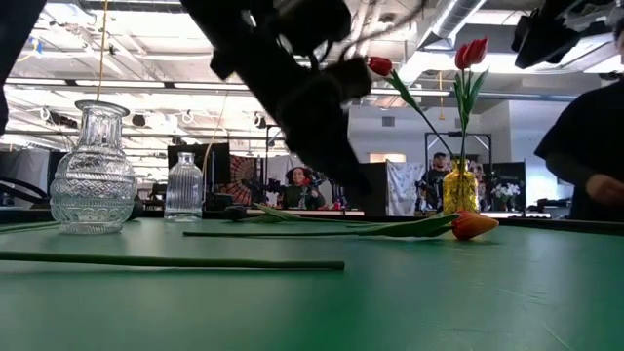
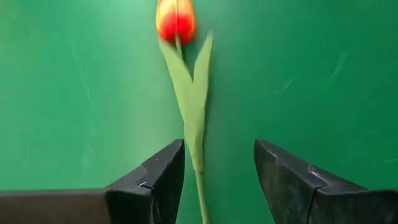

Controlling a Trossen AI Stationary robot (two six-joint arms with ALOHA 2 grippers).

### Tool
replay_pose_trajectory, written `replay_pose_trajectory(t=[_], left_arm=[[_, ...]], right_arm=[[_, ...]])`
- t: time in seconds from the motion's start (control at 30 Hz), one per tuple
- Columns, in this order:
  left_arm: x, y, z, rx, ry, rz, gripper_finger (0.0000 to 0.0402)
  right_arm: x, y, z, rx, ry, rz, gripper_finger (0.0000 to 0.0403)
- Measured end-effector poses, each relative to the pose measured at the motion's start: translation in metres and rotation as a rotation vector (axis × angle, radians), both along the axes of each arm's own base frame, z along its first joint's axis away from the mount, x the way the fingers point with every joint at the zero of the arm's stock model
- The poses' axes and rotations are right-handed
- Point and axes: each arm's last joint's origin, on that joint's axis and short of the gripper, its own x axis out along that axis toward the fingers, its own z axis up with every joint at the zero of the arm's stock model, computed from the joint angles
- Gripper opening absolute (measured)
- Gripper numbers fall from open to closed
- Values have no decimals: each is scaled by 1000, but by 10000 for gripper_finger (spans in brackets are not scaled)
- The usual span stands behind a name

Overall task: Sort flowers into vase by color
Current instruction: Put the middle orange flower into the top transparent vase

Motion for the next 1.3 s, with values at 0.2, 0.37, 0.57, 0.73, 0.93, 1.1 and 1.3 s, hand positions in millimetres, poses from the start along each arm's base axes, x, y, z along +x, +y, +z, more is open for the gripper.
replay_pose_trajectory(t=[0.2,0.37,0.57,0.73,0.93,1.1,1.3], left_arm=[[3,2,-26,23,62,80,180],[4,2,-35,22,85,80,180],[3,1,-35,26,101,89,158],[2,2,-36,18,108,94,52],[-1,5,-29,12,113,118,4],[-8,18,19,79,-11,153,1],[-32,40,96,149,-212,172,0]], right_arm=[[0,0,-3,-4,9,0,299],[0,0,-3,-4,8,0,299],[0,-1,-3,-19,-2,-11,299],[2,-6,-3,-50,-15,-38,299],[5,-14,-3,-57,-15,-73,299],[7,-20,-3,-59,-14,-104,299],[9,-24,-2,-55,-24,-126,299]])
